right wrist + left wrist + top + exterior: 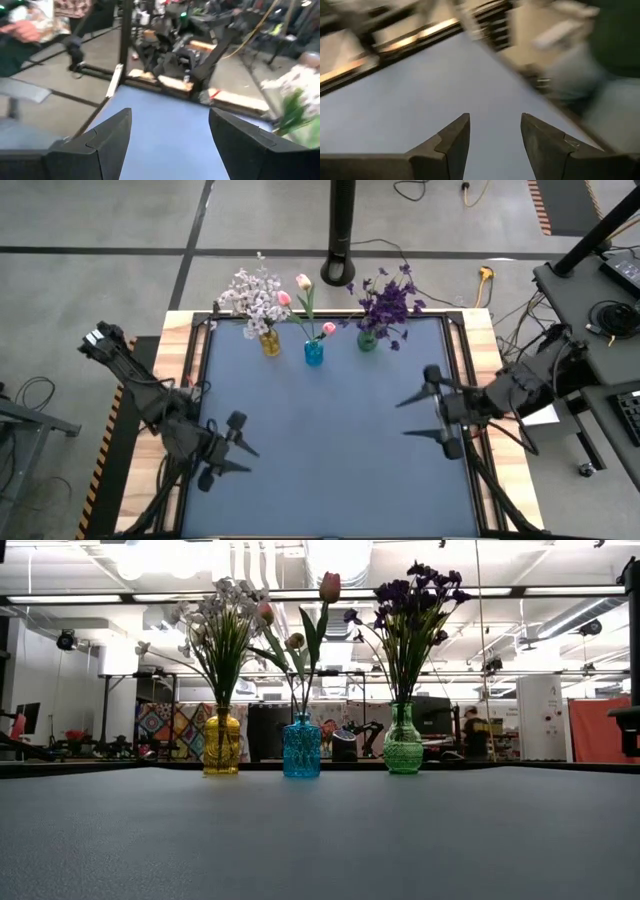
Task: Sort flowers into vase by color
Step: Adjust the green vase
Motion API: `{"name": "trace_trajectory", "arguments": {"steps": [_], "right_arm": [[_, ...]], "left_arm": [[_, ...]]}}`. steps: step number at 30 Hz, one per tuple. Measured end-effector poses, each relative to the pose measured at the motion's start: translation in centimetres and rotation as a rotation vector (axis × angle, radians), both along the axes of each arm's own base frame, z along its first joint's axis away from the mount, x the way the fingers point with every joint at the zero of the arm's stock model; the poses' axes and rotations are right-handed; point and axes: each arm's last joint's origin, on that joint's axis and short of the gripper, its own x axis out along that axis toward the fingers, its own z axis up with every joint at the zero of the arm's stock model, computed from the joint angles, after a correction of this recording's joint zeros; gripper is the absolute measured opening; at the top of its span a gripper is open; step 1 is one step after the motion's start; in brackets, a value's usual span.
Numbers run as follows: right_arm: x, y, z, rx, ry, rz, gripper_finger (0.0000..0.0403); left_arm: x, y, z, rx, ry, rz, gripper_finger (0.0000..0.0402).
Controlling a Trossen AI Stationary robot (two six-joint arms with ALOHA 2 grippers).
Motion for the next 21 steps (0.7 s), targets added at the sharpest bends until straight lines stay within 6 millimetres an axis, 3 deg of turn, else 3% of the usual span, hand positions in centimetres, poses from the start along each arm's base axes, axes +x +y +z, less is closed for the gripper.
{"name": "trace_trajectory", "arguments": {"steps": [4, 12, 15, 21], "right_arm": [[-1.7, 0.7, -3.5, 0.086, 0.047, 0.06, 0.0258], [-1.5, 1.4, -10.4, 0.149, -0.031, 0.103, 0.0258], [-0.8, 0.3, -11.6, 0.129, -0.084, 0.043, 0.0258], [1.1, -3.1, -11.7, 0.075, -0.139, 0.0, 0.0258]], "left_arm": [[-0.7, -0.1, -2.8, -0.153, -0.024, -0.193, 0.016], [0.0, 2.6, -8.4, -0.262, -0.167, -0.081, 0.016], [1.1, 4.6, -9.4, -0.232, -0.138, 0.004, 0.016], [2.6, 9.9, -9.1, -0.264, -0.139, -0.154, 0.016]]}}
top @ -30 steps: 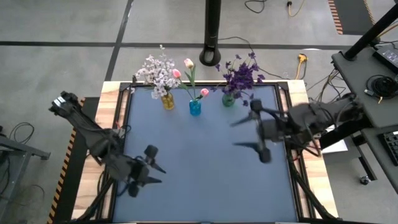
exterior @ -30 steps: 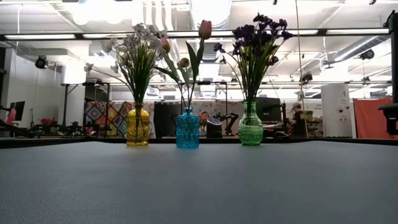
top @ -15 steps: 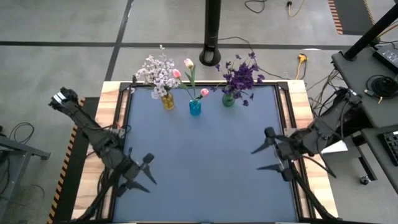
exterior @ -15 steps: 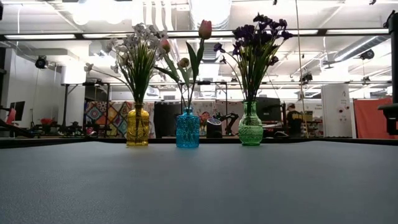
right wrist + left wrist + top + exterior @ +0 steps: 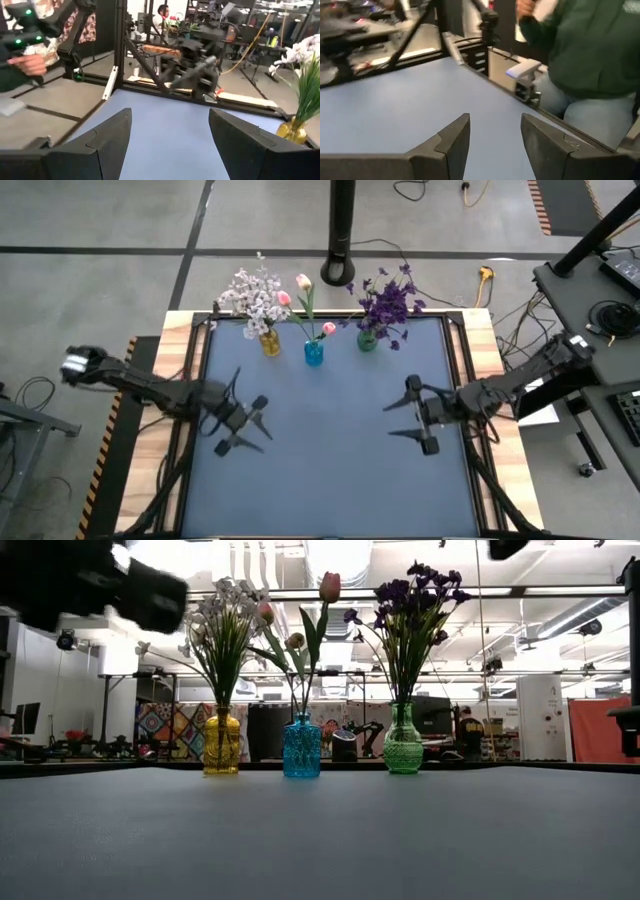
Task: Sort flowers into vase by color
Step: Adjust the green vase
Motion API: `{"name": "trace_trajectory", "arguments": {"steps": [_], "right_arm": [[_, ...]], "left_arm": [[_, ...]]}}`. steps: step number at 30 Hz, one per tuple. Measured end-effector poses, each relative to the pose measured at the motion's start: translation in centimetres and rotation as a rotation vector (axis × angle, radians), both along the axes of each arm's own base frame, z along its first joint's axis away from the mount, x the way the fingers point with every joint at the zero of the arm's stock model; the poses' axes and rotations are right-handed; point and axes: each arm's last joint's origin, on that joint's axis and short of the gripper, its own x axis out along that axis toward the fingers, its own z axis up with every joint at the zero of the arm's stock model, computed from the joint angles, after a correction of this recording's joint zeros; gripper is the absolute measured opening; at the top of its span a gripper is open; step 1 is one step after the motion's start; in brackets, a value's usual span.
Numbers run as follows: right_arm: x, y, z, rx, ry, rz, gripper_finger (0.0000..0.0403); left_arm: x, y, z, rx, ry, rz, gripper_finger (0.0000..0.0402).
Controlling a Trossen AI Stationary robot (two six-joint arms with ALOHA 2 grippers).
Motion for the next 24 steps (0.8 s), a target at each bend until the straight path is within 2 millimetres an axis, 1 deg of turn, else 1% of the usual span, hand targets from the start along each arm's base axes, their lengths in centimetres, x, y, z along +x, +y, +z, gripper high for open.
{"name": "trace_trajectory", "arguments": {"steps": [2, 4, 7, 9, 11, 14, 18, 19, 22, 24], "right_arm": [[0.4, -1.2, 0.0, -0.028, -0.006, -0.009, 0.0258], [0.5, -2.3, -0.2, -0.064, -0.02, -0.046, 0.0258], [0.1, -3.2, -0.8, -0.108, -0.041, -0.08, 0.0258], [-0.3, -3.5, -1.2, -0.114, -0.052, -0.061, 0.0258], [-1.0, -3.7, -1.4, -0.107, -0.077, -0.042, 0.0258], [-2.2, -3.9, -1.8, -0.098, -0.112, -0.032, 0.0258], [-4.0, -4.2, -3.0, -0.091, -0.152, -0.008, 0.0258], [-4.7, -4.3, -3.3, -0.081, -0.181, -0.01, 0.0258], [-6.9, -4.8, -4.3, -0.063, -0.297, -0.018, 0.0258], [-7.8, -5.0, -5.1, -0.074, -0.354, -0.029, 0.0258]], "left_arm": [[-0.1, 1.9, -0.2, -0.045, 0.025, -0.008, 0.016], [-0.7, 3.1, -0.6, -0.096, 0.039, -0.088, 0.016], [-1.5, 3.8, -0.7, -0.135, 0.003, -0.245, 0.016], [-2.1, 3.7, -1.1, -0.141, -0.008, -0.291, 0.016], [-2.5, 3.7, -1.7, -0.14, -0.016, -0.285, 0.016], [-3.1, 3.6, -2.4, -0.132, -0.045, -0.233, 0.016], [-3.9, 3.7, -3.7, -0.099, -0.106, -0.121, 0.016], [-4.1, 3.8, -3.9, -0.091, -0.115, -0.106, 0.016], [-4.1, 4.0, -3.5, -0.072, -0.163, -0.082, 0.016], [-4.1, 4.5, -2.9, -0.067, -0.225, -0.053, 0.016]]}}
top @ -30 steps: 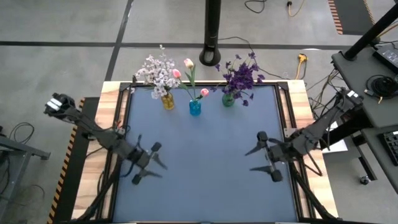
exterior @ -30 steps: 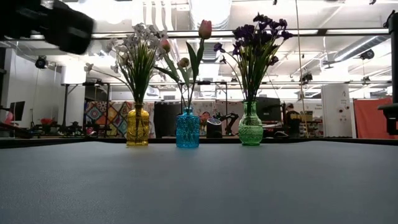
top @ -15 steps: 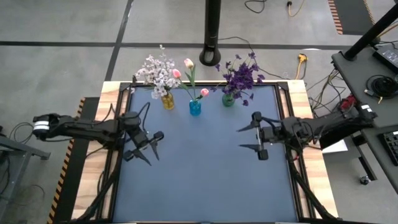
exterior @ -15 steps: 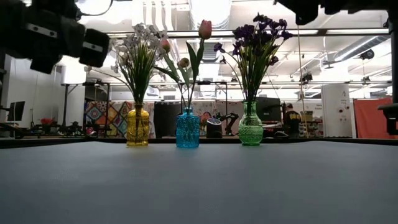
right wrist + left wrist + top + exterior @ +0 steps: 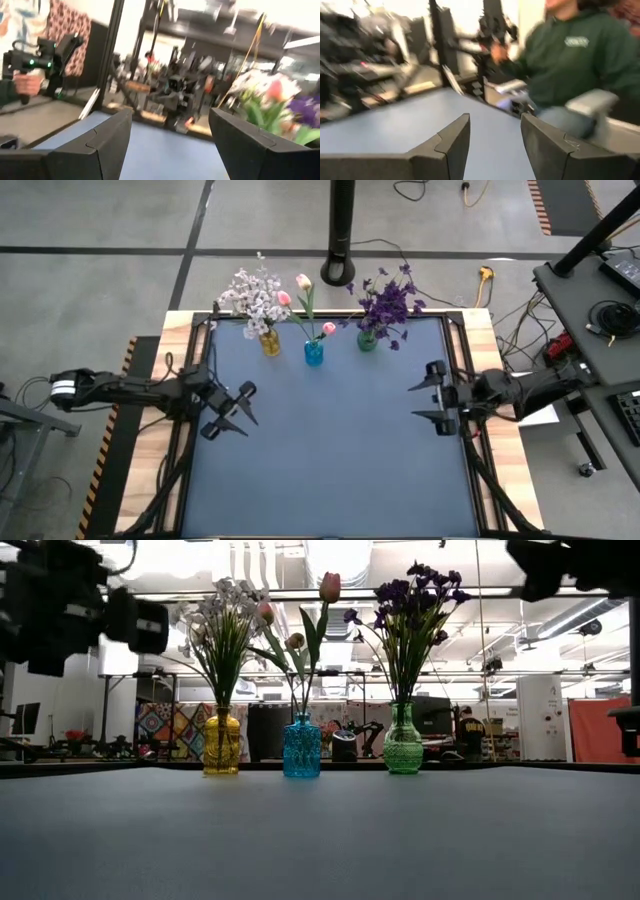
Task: Sort flowers into vase by color
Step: Adjust the green vase
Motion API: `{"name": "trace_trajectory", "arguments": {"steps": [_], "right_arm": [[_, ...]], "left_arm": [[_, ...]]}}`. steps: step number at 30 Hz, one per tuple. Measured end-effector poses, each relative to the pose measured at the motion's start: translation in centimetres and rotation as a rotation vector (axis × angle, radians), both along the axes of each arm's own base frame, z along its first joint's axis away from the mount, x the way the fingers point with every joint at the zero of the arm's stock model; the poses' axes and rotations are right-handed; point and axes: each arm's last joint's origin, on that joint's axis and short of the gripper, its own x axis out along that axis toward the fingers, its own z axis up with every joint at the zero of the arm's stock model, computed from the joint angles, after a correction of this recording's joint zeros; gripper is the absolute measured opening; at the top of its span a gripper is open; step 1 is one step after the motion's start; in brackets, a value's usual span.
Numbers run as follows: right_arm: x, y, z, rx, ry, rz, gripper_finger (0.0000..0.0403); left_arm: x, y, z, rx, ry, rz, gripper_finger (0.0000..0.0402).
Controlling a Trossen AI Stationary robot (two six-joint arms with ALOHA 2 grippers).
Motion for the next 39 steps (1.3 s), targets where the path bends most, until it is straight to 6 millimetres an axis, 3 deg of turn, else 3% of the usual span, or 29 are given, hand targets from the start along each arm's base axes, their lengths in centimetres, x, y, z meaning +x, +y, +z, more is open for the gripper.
{"name": "trace_trajectory", "arguments": {"steps": [4, 9, 18, 27, 39], "right_arm": [[-1.5, -0.3, -1.1, -0.025, -0.114, -0.023, 0.0258], [-1.2, -0.3, -1.7, -0.11, -0.095, -0.029, 0.0252], [-1.4, -0.3, -1.6, -0.146, -0.132, -0.056, 0.0225], [-1.2, -0.4, -1.8, -0.056, -0.085, -0.046, 0.0228], [-0.9, -0.3, -2.0, -0.013, -0.05, -0.028, 0.0226]], "left_arm": [[-0.4, 1.3, 1.1, -0.032, -0.07, 0.093, 0.016], [-1.1, 3.2, 1.2, -0.05, -0.055, 0.199, 0.016], [-2.0, 5.9, -1.3, -0.053, 0.147, 0.434, 0.016], [-1.8, 6.5, -2.4, -0.16, 0.28, 0.604, 0.016], [-1.3, 7.0, -2.4, -0.17, 0.313, 0.63, 0.016]]}}
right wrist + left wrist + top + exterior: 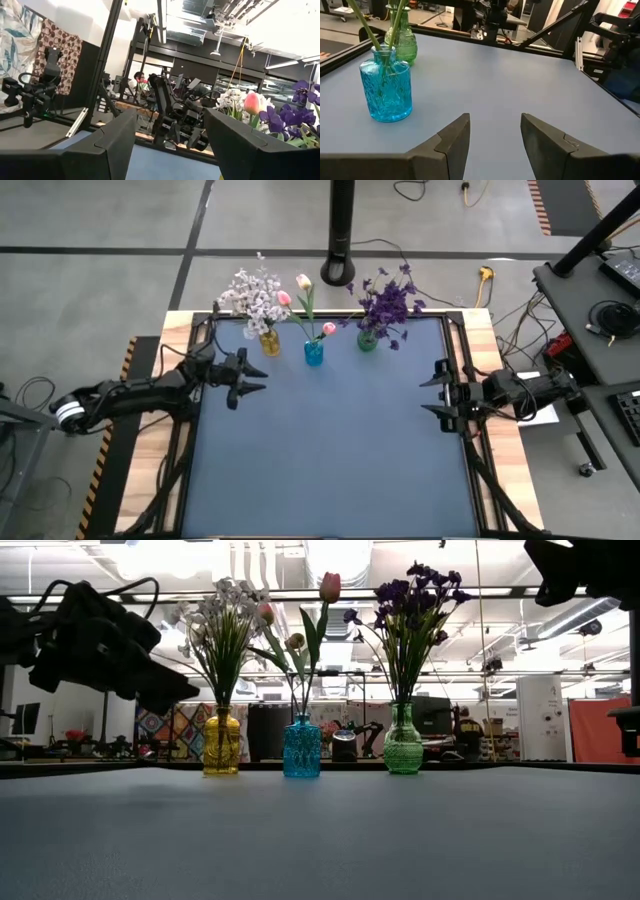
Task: Sort flowers into vase by color
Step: Adjust the green vase
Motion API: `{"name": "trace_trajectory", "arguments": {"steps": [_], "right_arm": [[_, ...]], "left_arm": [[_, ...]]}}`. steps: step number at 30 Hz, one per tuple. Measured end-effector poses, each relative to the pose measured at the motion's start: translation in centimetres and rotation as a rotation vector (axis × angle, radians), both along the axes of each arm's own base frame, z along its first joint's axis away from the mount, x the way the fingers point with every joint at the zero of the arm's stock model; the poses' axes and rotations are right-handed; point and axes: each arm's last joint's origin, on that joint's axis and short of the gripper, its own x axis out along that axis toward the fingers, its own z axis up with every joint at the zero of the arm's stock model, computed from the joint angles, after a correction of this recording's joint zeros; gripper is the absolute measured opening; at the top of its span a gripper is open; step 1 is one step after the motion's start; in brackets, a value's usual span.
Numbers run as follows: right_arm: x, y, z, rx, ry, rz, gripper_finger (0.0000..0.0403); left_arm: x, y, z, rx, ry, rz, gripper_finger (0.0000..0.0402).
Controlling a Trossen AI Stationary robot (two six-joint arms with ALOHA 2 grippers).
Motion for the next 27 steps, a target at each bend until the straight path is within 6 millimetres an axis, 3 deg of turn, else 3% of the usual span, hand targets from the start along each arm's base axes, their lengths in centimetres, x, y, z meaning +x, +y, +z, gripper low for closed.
{"name": "trace_trajectory", "arguments": {"steps": [27], "right_arm": [[0.0, 0.0, 0.0, 0.0, 0.001, 0.0, 0.0226]], "left_arm": [[1.6, 1.2, 1.7, 0.003, -0.003, 0.001, 0.016]]}}
